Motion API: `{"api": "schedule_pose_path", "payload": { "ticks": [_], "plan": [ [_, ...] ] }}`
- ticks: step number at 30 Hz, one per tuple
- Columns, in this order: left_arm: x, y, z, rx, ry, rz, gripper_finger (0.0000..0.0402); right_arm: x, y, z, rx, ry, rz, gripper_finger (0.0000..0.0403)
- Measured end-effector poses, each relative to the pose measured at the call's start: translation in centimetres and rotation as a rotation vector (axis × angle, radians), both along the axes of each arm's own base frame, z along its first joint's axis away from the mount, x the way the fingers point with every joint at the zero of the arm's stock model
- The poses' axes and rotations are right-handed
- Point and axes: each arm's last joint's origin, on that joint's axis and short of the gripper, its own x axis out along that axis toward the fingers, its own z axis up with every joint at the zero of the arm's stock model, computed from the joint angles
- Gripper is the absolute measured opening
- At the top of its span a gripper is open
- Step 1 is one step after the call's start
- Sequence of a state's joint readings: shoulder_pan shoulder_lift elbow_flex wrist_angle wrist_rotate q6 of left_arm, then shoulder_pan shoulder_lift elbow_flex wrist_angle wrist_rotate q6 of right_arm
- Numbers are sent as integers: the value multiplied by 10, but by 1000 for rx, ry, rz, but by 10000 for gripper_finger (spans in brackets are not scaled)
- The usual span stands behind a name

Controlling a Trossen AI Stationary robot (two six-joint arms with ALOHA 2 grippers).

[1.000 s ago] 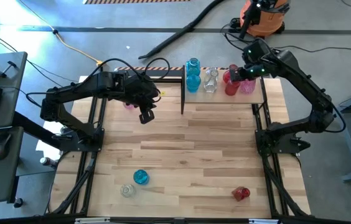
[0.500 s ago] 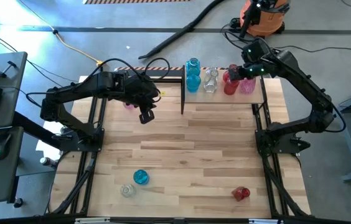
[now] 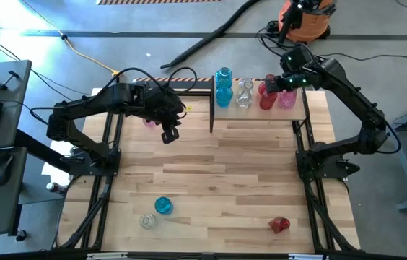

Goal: Sort vases onto shelf
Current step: Put the left red vase on the shelf aligned with the other red vase, then put the red vase on the shelf aligned with the other red vase

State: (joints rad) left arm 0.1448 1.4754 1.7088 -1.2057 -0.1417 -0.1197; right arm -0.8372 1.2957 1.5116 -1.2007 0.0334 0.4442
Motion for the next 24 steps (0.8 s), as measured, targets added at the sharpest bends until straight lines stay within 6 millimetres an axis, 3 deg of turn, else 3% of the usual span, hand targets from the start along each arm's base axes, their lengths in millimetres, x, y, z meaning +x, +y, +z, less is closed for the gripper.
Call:
{"api": "schedule_pose_path", "payload": {
  "ticks": [13, 24],
  "plan": [
    [0, 0, 0, 0, 0, 0, 85, 0, 1, 2, 7, -12, 9, 83],
    [0, 0, 0, 0, 0, 0, 85, -8, 9, 45, -101, -103, 6, 83]
  ]
}}
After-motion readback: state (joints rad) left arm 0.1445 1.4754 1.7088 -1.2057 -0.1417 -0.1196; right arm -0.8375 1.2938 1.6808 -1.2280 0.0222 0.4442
